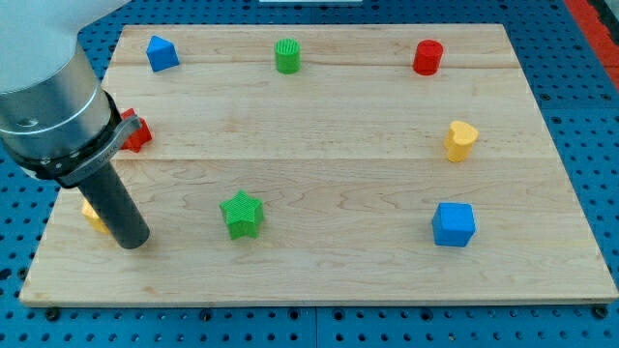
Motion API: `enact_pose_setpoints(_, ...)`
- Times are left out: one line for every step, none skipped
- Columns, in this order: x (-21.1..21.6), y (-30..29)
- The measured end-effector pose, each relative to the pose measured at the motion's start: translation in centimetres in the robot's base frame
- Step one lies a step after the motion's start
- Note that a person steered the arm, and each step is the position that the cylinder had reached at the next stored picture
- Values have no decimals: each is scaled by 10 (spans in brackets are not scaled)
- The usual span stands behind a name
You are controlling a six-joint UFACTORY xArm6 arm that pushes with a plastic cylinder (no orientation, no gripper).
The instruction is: Push the yellow hexagon into the red star
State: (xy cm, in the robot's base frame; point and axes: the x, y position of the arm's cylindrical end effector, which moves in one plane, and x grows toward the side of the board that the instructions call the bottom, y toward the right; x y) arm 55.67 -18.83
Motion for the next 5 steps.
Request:
enact_pose_setpoints(7,-29)
enact_pose_setpoints(-21,-40)
enact_pose_setpoints(-37,-38)
enact_pose_setpoints(-79,-25)
enact_pose_setpoints(-55,2)
